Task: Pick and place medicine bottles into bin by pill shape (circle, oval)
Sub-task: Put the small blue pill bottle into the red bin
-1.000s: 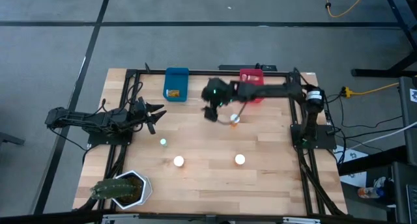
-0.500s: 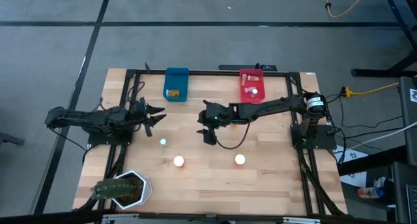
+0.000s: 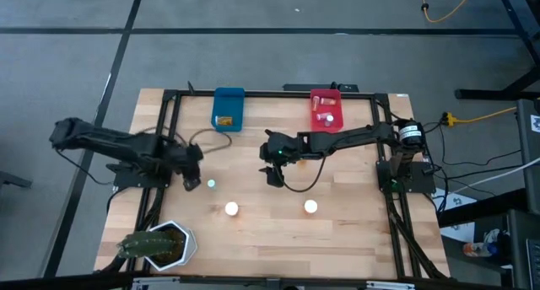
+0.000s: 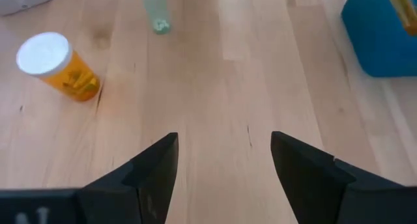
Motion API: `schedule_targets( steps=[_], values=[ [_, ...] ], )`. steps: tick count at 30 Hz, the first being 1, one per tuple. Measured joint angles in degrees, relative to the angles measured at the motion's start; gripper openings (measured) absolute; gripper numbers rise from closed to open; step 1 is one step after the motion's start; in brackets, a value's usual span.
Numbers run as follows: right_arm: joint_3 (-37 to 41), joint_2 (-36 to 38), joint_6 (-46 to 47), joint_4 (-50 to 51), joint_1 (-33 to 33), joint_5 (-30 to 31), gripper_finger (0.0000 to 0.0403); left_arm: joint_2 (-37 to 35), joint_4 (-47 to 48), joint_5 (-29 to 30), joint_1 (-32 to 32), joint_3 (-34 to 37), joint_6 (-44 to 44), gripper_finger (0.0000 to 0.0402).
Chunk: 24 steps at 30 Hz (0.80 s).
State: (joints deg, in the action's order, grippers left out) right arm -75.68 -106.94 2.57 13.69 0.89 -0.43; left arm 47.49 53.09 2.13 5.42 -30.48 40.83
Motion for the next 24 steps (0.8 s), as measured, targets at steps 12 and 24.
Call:
schedule_targets(
  steps=[12, 24],
  values=[
    [0.0, 0.0, 0.1, 1.2, 0.0, -0.1, 0.0245, 17.8, -21.1, -0.7, 4.3, -0.2, 2.2, 0.0117],
    [0.0, 0.7, 3.3, 5.9, -0.1, -0.2, 0.0245, 16.6, -20.1, 10.0, 4.4, -10.1, -8.0, 0.0117]
  ],
)
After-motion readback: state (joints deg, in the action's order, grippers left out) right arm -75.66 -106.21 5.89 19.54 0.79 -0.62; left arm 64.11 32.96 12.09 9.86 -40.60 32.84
